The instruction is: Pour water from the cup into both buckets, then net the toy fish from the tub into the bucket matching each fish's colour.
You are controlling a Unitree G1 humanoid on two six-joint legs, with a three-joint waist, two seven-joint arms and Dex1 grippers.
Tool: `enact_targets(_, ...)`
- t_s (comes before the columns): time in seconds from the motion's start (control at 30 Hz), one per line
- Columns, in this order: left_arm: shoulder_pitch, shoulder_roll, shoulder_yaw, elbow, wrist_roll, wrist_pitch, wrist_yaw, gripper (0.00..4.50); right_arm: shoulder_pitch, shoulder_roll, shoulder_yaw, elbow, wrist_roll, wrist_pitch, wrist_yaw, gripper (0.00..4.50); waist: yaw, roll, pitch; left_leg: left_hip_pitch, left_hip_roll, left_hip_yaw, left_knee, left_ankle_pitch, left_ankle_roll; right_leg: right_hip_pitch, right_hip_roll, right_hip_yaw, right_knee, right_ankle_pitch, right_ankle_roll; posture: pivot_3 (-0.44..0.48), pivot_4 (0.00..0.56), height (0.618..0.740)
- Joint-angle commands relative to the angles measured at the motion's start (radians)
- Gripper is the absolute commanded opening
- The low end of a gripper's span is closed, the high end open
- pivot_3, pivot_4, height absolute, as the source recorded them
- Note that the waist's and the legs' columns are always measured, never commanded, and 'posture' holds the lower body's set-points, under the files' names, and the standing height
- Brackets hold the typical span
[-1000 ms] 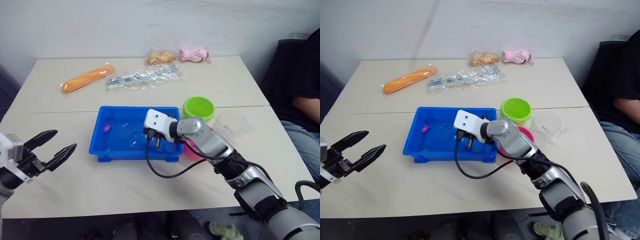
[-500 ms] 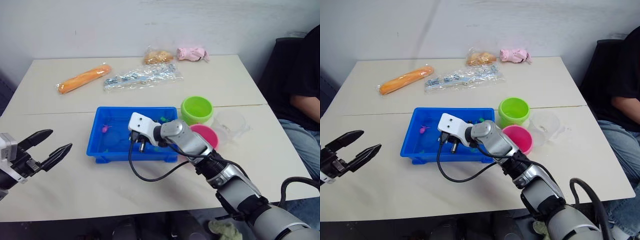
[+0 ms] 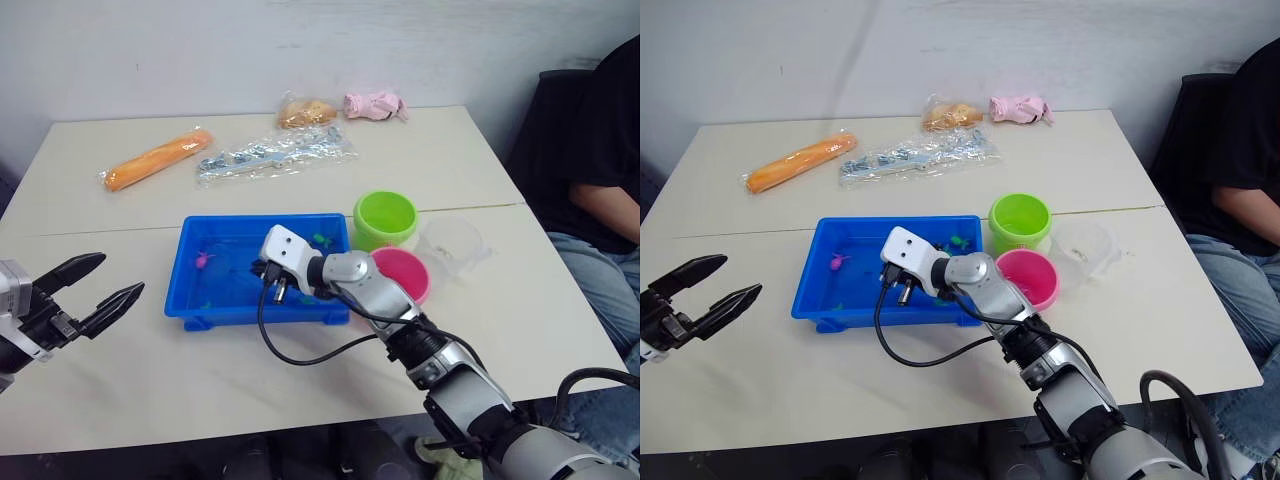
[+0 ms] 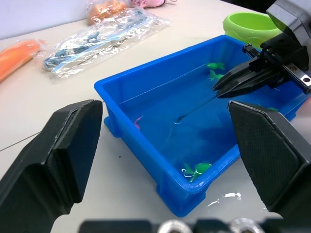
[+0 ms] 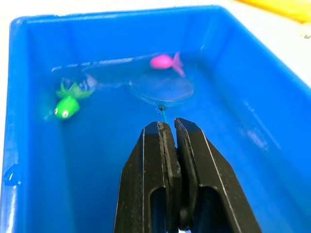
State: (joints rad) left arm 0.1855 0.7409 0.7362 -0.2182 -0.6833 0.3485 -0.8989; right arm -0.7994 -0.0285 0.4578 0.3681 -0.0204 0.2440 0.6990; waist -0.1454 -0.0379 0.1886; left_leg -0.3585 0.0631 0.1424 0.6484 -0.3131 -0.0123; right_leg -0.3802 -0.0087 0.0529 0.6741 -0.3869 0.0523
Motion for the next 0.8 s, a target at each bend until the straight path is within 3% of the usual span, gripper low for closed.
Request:
enact_targets(0.03, -0.004, 0.012, 0.018, 0.001, -0.015, -0.006, -0.008, 4.44, 0.002, 0.025, -0.018, -0.004, -0.004, -0.09, -0.011, 0.0, 0.0, 0.0, 0.0, 0.0, 0.0, 0.0, 0.0, 0.0, 0.0, 0.0, 0.0, 0.0, 0.0, 0.0, 0.0, 0.0, 0.15, 0.74)
enact_targets(0.3, 0.001, 0.008, 0.022, 0.002, -0.014, -0.007, -0.014, 4.44, 0.026, 0.007, -0.042, -0.02, 0.009, -0.201, 0.014, 0.0, 0.001, 0.0, 0.0, 0.0, 0.0, 0.0, 0.0, 0.0, 0.0, 0.0, 0.0, 0.0, 0.0, 0.0, 0.0, 0.0, 0.15, 0.74)
enact_targets(0.8, -0.035, 0.042, 0.005, 0.015, -0.011, -0.016, -0.051, 4.44, 0.126, -0.18, -0.157, -0.268, 0.126, -0.164, 0.179, 0.0, 0.011, 0.0, 0.0, 0.0, 0.0, 0.0, 0.0, 0.0, 0.0, 0.001, 0.0, 0.0, -0.001, 0.0, 0.0, 0.0, 0.15, 0.74)
